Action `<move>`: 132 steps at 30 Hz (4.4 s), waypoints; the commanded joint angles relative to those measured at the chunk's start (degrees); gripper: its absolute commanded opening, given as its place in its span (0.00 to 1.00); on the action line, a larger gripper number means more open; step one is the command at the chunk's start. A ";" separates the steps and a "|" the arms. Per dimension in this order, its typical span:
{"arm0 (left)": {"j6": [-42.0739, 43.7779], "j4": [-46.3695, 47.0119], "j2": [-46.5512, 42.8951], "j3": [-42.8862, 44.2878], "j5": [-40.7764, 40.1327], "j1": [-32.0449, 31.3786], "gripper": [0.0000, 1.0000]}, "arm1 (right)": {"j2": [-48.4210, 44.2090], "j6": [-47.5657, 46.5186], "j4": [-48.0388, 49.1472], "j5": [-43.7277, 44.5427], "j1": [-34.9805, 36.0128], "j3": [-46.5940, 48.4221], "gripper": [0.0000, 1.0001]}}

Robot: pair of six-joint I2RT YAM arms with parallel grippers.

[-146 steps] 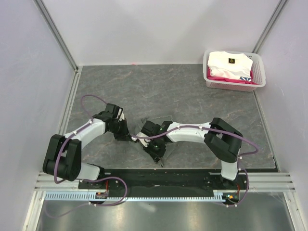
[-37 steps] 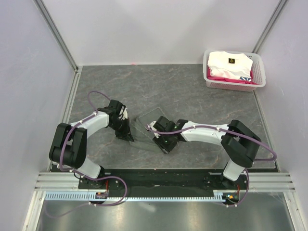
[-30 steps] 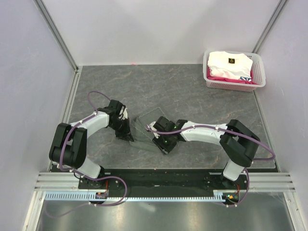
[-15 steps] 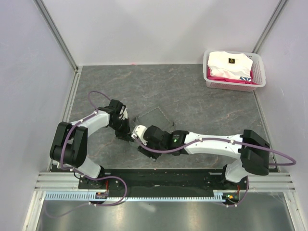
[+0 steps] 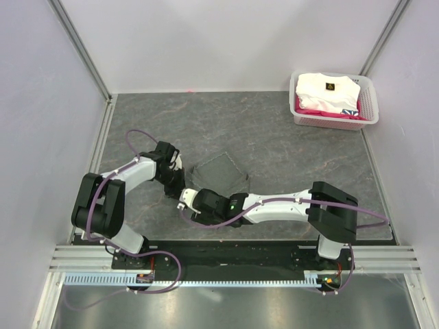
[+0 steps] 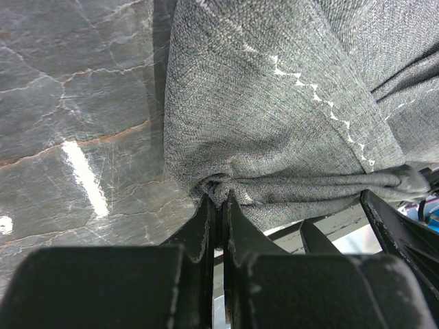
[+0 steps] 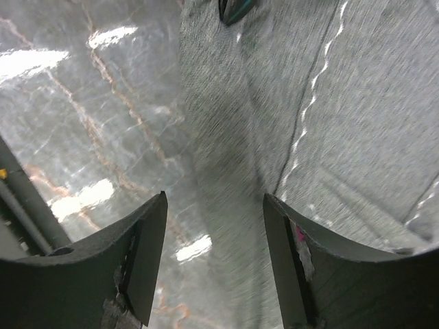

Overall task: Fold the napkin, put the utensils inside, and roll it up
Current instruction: Roll the napkin with the utensil

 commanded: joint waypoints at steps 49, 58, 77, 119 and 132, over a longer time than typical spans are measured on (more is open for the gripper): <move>-18.67 -2.06 -36.59 -14.03 -9.15 2.87 0.74 | 12.05 6.71 -3.92 -42.77 -10.72 -2.12 0.21; -23.42 -0.30 -37.57 -18.96 -2.63 2.70 0.61 | 16.00 6.80 -4.01 -48.57 -15.20 -1.68 0.21; -29.93 -1.44 -41.27 -21.07 -14.85 2.70 0.51 | 20.14 6.53 -4.27 -51.13 -17.40 0.78 0.21; -25.97 5.24 -33.97 -24.23 -7.73 2.78 0.02 | 14.00 3.19 -17.01 -47.26 -20.21 12.12 0.59; -26.06 5.06 -33.88 -23.97 -7.65 2.70 0.02 | -5.78 3.55 -9.29 -19.15 -9.06 6.59 0.70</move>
